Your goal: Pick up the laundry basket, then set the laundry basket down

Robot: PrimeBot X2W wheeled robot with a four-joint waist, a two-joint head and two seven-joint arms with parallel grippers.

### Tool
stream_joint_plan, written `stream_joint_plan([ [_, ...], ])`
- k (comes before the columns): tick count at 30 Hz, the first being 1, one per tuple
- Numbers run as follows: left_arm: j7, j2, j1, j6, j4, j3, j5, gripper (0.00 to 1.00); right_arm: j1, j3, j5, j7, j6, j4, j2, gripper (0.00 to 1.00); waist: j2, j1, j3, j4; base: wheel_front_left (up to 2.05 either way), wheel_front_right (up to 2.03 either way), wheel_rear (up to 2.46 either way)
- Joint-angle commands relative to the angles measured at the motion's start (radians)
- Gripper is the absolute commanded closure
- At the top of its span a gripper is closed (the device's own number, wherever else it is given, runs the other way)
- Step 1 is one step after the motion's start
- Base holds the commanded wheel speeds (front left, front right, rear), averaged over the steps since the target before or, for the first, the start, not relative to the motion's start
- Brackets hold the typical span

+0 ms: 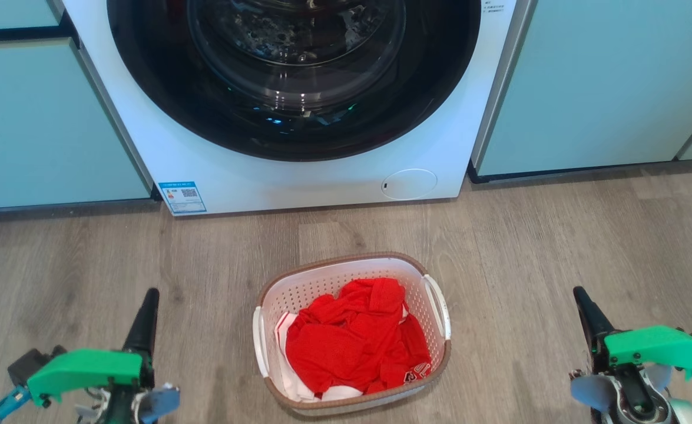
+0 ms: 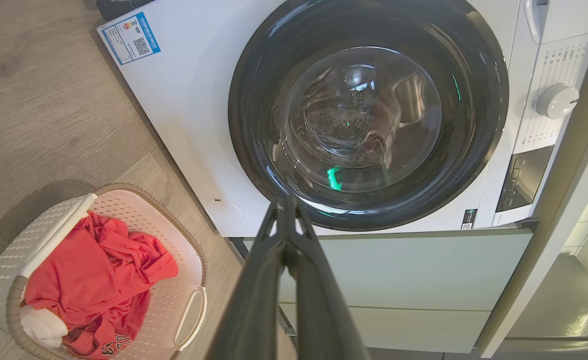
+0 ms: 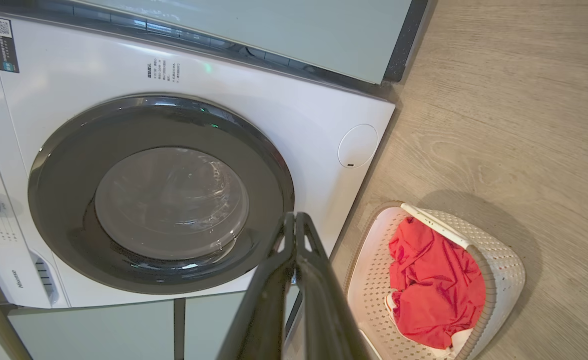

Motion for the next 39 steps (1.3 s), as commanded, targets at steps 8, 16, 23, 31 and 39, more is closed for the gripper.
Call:
stream_joint_plan([
  [8,0.031,0.017,-0.089,-0.024,-0.027,0.053,-0.116,1.00,-0.058,-0.004,0.118,0.032,0.002,-0.047,-0.022,1.00,0.0000,0.0000,0.001,0.003,0.00,0.00,0.00],
  [16,0.055,0.018,-0.110,-0.038,-0.024,0.067,-0.206,1.00,-0.065,-0.018,0.209,0.056,0.002,-0.054,-0.022,1.00,0.0000,0.0000,0.002,0.006,0.00,0.00,0.00],
  [23,0.063,0.017,-0.116,-0.043,-0.023,0.072,-0.231,1.00,-0.067,-0.024,0.235,0.065,0.003,-0.056,-0.021,1.00,0.0000,0.0000,0.002,0.007,0.00,0.00,0.00],
  [31,0.065,0.016,-0.116,-0.043,-0.022,0.074,-0.230,1.00,-0.067,-0.026,0.233,0.067,0.003,-0.055,-0.019,1.00,0.0000,0.0000,0.002,0.007,0.00,0.00,0.00],
  [39,0.066,0.014,-0.117,-0.043,-0.022,0.075,-0.228,1.00,-0.067,-0.029,0.231,0.068,0.003,-0.055,-0.018,1.00,0.0000,0.0000,0.002,0.007,0.00,0.00,0.00],
])
